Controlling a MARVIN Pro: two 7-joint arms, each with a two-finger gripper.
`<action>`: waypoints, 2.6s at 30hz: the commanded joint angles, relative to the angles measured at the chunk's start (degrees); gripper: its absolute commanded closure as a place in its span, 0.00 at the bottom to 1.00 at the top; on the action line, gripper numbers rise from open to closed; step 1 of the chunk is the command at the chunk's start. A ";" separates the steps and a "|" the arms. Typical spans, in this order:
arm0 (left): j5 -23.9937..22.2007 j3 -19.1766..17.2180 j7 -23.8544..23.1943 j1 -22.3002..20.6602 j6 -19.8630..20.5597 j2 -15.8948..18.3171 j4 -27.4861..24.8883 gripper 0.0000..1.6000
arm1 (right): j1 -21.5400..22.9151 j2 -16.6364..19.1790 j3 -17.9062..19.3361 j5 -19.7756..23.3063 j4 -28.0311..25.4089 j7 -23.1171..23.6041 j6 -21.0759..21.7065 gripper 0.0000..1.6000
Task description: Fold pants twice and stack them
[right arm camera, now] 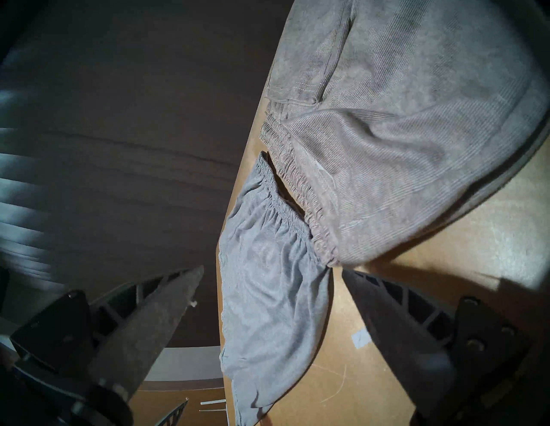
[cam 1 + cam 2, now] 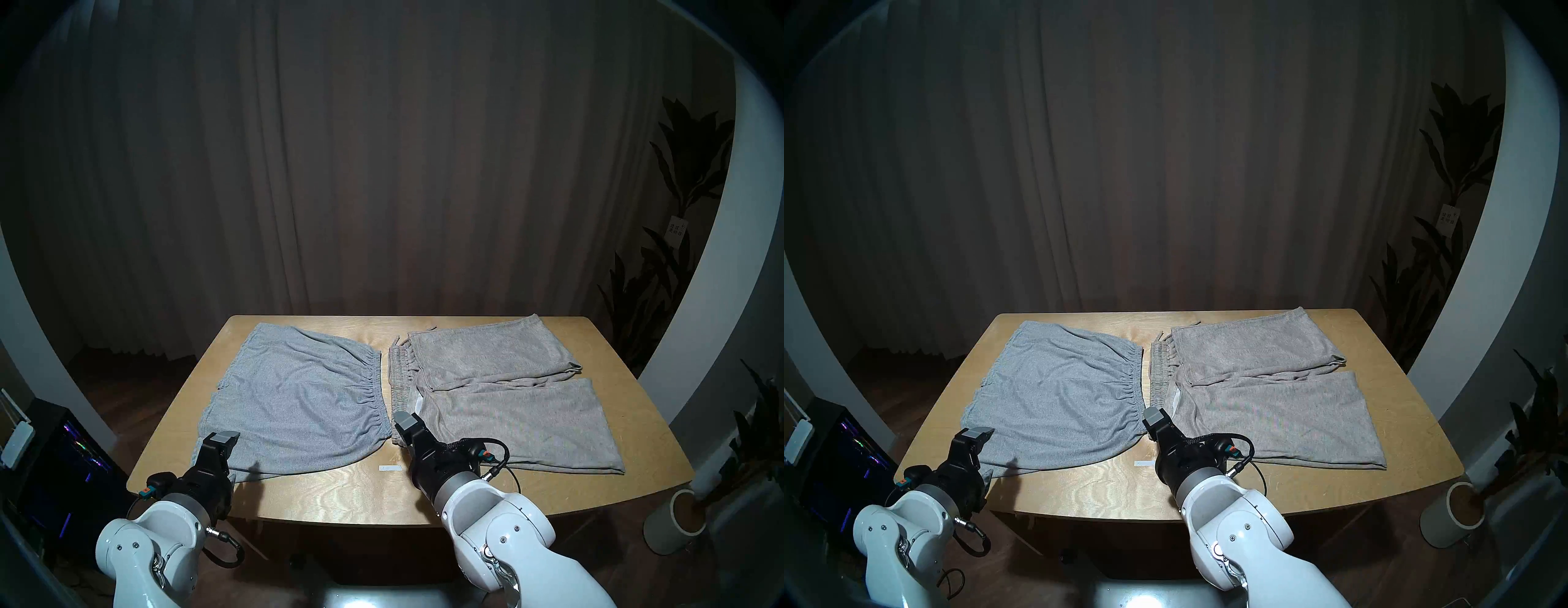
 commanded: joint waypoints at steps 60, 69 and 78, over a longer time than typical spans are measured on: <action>2.33 -3.00 8.98 -7.54 0.50 6.12 10.95 0.00 | 18.93 0.11 -15.39 13.93 8.49 -19.32 -14.42 0.00; 2.45 -2.62 8.73 -8.98 0.51 6.83 12.81 0.00 | 20.53 -0.21 -16.92 14.72 10.66 -19.81 -16.31 0.00; 2.43 -2.63 8.36 -10.11 0.26 7.35 13.99 0.00 | 22.19 -0.74 -18.52 14.96 13.32 -19.01 -17.83 0.09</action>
